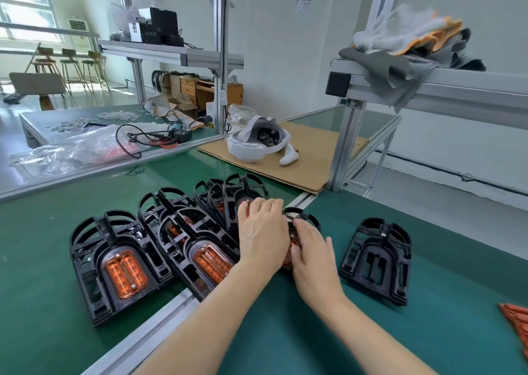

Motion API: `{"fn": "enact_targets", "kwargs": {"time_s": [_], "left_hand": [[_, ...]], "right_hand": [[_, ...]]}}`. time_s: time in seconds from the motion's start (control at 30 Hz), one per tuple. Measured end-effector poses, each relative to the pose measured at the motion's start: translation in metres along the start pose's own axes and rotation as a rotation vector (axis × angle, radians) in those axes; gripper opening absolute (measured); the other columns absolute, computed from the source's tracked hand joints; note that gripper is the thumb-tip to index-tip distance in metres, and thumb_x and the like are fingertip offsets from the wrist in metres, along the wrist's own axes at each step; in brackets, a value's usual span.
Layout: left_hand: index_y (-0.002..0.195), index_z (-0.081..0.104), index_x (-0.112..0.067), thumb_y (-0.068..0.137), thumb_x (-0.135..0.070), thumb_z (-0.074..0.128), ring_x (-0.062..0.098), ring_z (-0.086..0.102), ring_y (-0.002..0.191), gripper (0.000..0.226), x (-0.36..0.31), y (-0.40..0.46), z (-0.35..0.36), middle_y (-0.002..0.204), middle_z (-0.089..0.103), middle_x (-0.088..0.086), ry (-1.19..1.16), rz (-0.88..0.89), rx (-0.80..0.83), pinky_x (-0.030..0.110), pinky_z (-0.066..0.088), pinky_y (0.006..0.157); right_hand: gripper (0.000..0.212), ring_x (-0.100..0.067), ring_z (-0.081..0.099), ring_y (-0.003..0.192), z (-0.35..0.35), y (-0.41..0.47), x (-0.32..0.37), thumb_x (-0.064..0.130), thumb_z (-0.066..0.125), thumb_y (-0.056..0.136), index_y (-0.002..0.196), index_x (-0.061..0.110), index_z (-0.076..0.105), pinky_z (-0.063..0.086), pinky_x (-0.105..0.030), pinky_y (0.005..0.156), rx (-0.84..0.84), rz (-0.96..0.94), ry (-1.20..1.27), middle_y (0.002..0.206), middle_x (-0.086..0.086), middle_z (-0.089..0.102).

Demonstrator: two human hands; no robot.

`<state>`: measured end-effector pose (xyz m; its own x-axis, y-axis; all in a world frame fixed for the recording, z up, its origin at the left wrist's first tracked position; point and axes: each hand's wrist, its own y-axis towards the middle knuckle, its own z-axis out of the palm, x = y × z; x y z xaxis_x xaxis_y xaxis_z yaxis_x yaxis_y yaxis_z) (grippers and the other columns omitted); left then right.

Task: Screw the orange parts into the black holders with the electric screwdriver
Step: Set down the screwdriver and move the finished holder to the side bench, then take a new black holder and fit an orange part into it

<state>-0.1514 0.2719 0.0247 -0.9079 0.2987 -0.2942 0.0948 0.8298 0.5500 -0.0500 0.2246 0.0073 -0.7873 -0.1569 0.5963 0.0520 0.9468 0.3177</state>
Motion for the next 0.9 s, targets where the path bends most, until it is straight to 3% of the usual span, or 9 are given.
{"fn": "enact_targets", "kwargs": {"time_s": [0.1, 0.23, 0.37, 0.5, 0.67, 0.73, 0.9], "left_hand": [[0.124, 0.056, -0.020, 0.098, -0.022, 0.038, 0.017, 0.047, 0.118, 0.032, -0.020, -0.012, 0.005, 0.124, 0.060, -0.004, -0.192, 0.029, 0.049, 0.030, 0.027, 0.101], [0.128, 0.053, -0.020, 0.099, -0.023, 0.037, 0.016, 0.045, 0.117, 0.033, -0.045, -0.022, 0.014, 0.127, 0.057, -0.006, -0.337, -0.005, 0.189, 0.028, 0.033, 0.094], [0.138, 0.045, -0.019, 0.101, -0.024, 0.035, 0.015, 0.043, 0.126, 0.039, -0.066, -0.028, 0.019, 0.138, 0.051, -0.003, -0.514, -0.085, 0.310, 0.028, 0.034, 0.102], [0.146, 0.032, -0.018, 0.101, -0.026, 0.035, 0.018, 0.039, 0.132, 0.046, -0.085, -0.033, 0.027, 0.146, 0.043, 0.001, -0.642, -0.159, 0.440, 0.033, 0.033, 0.108], [0.148, 0.027, -0.016, 0.101, -0.025, 0.035, 0.016, 0.048, 0.101, 0.048, -0.103, -0.039, 0.039, 0.129, 0.054, 0.001, -0.690, -0.222, 0.539, 0.027, 0.036, 0.085], [0.143, 0.033, -0.013, 0.100, -0.021, 0.035, 0.018, 0.048, 0.094, 0.043, -0.108, -0.041, 0.042, 0.110, 0.060, -0.003, -0.668, -0.228, 0.544, 0.032, 0.041, 0.088], [0.144, 0.033, -0.021, 0.098, -0.011, 0.034, 0.021, 0.054, 0.103, 0.047, -0.115, -0.046, 0.044, 0.109, 0.062, 0.004, -0.679, -0.269, 0.513, 0.041, 0.041, 0.099]], "right_hand": [[0.053, 0.000, 0.010, 0.145, -0.017, -0.029, -0.019, 0.013, 0.038, 0.102, 0.151, 0.028, 0.026, -0.013, -0.035, 0.117, -0.022, 0.056, -0.081, 0.155, 0.017, 0.022], [0.052, 0.001, 0.004, 0.145, -0.041, -0.063, -0.044, 0.018, 0.038, 0.102, 0.150, 0.031, 0.025, -0.022, -0.031, 0.112, -0.105, 0.134, -0.127, 0.156, 0.020, 0.017], [0.052, -0.006, 0.003, 0.147, -0.065, -0.079, -0.070, 0.020, 0.034, 0.103, 0.153, 0.023, 0.018, -0.014, -0.039, 0.116, -0.233, 0.302, -0.159, 0.160, 0.012, 0.012], [0.054, -0.011, 0.000, 0.149, -0.076, -0.083, -0.088, 0.025, 0.028, 0.105, 0.154, 0.017, 0.009, -0.011, -0.042, 0.116, -0.226, 0.450, -0.149, 0.162, 0.003, 0.008], [0.052, -0.011, 0.000, 0.149, -0.072, -0.085, -0.096, 0.030, 0.024, 0.105, 0.153, 0.015, 0.009, -0.012, -0.043, 0.117, -0.169, 0.492, -0.114, 0.162, 0.002, 0.010], [0.051, -0.009, -0.001, 0.149, -0.071, -0.085, -0.098, 0.030, 0.022, 0.106, 0.153, 0.017, 0.009, -0.013, -0.041, 0.117, -0.129, 0.465, -0.103, 0.161, 0.004, 0.012], [0.050, -0.007, 0.002, 0.148, -0.073, -0.086, -0.101, 0.027, 0.021, 0.106, 0.154, 0.018, 0.011, -0.009, -0.038, 0.119, -0.114, 0.425, -0.078, 0.160, 0.006, 0.016]]}}
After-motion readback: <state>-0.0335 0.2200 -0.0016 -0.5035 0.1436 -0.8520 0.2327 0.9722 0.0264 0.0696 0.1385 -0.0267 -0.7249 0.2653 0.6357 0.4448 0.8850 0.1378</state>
